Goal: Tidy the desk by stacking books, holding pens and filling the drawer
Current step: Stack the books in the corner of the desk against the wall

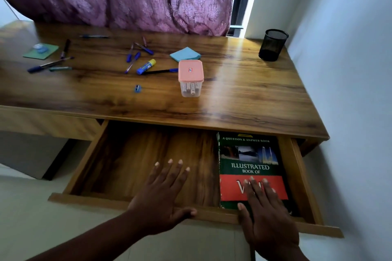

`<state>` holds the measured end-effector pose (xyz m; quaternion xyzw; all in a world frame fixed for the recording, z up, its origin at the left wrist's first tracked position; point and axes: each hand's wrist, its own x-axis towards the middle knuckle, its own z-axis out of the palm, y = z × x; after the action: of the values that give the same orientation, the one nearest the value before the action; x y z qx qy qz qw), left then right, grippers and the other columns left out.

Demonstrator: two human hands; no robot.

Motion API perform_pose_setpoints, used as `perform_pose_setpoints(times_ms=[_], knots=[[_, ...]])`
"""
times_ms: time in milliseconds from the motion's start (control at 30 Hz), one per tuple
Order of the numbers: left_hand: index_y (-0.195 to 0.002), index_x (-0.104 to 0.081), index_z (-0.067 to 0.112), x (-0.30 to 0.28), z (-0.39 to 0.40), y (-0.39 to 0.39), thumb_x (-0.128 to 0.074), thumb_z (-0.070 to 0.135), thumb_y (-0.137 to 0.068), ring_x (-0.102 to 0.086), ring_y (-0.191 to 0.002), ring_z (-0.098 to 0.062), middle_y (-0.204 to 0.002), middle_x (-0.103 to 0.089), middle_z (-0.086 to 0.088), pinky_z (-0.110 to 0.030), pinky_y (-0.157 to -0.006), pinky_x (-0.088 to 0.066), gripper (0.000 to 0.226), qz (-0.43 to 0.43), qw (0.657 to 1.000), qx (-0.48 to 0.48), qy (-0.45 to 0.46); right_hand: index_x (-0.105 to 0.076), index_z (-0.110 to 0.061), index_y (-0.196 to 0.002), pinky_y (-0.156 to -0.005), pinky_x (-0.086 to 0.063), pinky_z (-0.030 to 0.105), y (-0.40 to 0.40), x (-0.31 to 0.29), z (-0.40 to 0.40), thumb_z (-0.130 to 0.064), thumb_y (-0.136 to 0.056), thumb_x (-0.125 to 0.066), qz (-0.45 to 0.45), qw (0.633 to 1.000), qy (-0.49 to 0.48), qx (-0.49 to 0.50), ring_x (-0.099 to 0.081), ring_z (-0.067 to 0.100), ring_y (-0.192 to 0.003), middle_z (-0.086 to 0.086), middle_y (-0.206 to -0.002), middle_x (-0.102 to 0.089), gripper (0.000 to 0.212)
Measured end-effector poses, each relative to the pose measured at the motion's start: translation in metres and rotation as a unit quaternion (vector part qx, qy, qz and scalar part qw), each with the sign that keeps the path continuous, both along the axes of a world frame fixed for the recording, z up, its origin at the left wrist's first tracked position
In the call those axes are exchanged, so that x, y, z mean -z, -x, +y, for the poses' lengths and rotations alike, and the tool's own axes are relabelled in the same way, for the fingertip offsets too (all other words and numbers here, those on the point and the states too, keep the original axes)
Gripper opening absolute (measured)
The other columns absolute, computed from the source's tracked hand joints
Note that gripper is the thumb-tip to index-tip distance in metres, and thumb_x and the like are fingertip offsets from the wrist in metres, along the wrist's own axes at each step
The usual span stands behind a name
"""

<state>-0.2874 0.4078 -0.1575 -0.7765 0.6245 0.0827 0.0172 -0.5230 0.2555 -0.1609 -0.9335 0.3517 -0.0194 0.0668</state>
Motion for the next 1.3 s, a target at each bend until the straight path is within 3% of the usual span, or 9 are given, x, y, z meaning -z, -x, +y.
perform_pose_setpoints(times_ms=[167,333,600,867,1100,1300], knots=[[-0.146,-0.034,0.013,-0.002,-0.029,-0.022,-0.028,0.086,-0.078,-0.022,-0.144,-0.033,-0.154,-0.030,-0.012,-0.054,-0.109,-0.018,0.100,-0.050,0.997,0.026,0.045,-0.040,-0.010,-0.141,-0.111,-0.027,0.045,-0.023,0.004,-0.031,-0.068,-0.089,-0.024,-0.003,0.999,0.036,-0.025,-0.029,0.032,-0.139,0.012,-0.148,-0.038,0.079],[-0.147,-0.031,0.012,-0.001,-0.069,-0.050,-0.032,0.088,-0.073,-0.017,-0.146,-0.031,-0.156,-0.026,-0.010,-0.055,-0.109,-0.019,0.106,-0.075,0.995,0.031,0.063,-0.035,-0.007,-0.144,-0.110,-0.022,0.051,-0.051,-0.001,-0.076,-0.084,-0.074,-0.034,0.004,0.996,0.062,-0.056,-0.021,0.033,-0.142,0.014,-0.153,-0.028,0.104],[-0.146,-0.034,0.010,-0.002,-0.114,-0.084,-0.041,0.085,-0.068,-0.025,-0.142,-0.030,-0.153,-0.034,-0.011,-0.054,-0.108,-0.022,0.107,-0.078,0.993,-0.039,0.085,-0.038,-0.007,-0.142,-0.110,-0.019,0.056,-0.094,-0.008,-0.127,-0.081,-0.059,-0.050,0.017,0.993,0.098,-0.065,-0.020,0.042,-0.140,0.019,-0.153,-0.023,0.113],[-0.139,-0.041,0.018,0.018,-0.128,-0.090,-0.053,0.074,-0.067,-0.038,-0.131,-0.029,-0.140,-0.052,-0.007,-0.052,-0.104,-0.028,0.091,-0.090,0.983,-0.076,0.139,-0.047,-0.013,-0.137,-0.111,-0.008,0.046,-0.109,0.000,-0.141,-0.073,-0.065,-0.042,0.017,0.995,0.092,-0.031,-0.034,0.042,-0.128,0.020,-0.139,-0.048,0.094],[-0.137,-0.042,0.021,0.024,-0.132,-0.097,-0.046,0.076,-0.070,-0.040,-0.127,-0.026,-0.137,-0.053,-0.004,-0.049,-0.102,-0.030,0.087,-0.107,0.979,-0.077,0.155,-0.045,-0.014,-0.135,-0.103,-0.027,0.052,-0.111,0.008,-0.147,-0.072,-0.069,-0.039,-0.009,0.993,0.114,-0.032,-0.042,0.041,-0.122,0.020,-0.134,-0.052,0.088],[-0.133,-0.044,0.022,0.031,-0.135,-0.095,-0.053,0.075,-0.072,-0.044,-0.124,-0.026,-0.136,-0.048,-0.002,-0.048,-0.101,-0.033,0.082,-0.099,0.971,-0.085,0.201,-0.047,-0.014,-0.135,-0.102,-0.032,0.055,-0.112,0.011,-0.142,-0.068,-0.089,-0.017,-0.007,0.994,0.109,-0.002,-0.046,0.042,-0.122,0.020,-0.134,-0.053,0.077]])
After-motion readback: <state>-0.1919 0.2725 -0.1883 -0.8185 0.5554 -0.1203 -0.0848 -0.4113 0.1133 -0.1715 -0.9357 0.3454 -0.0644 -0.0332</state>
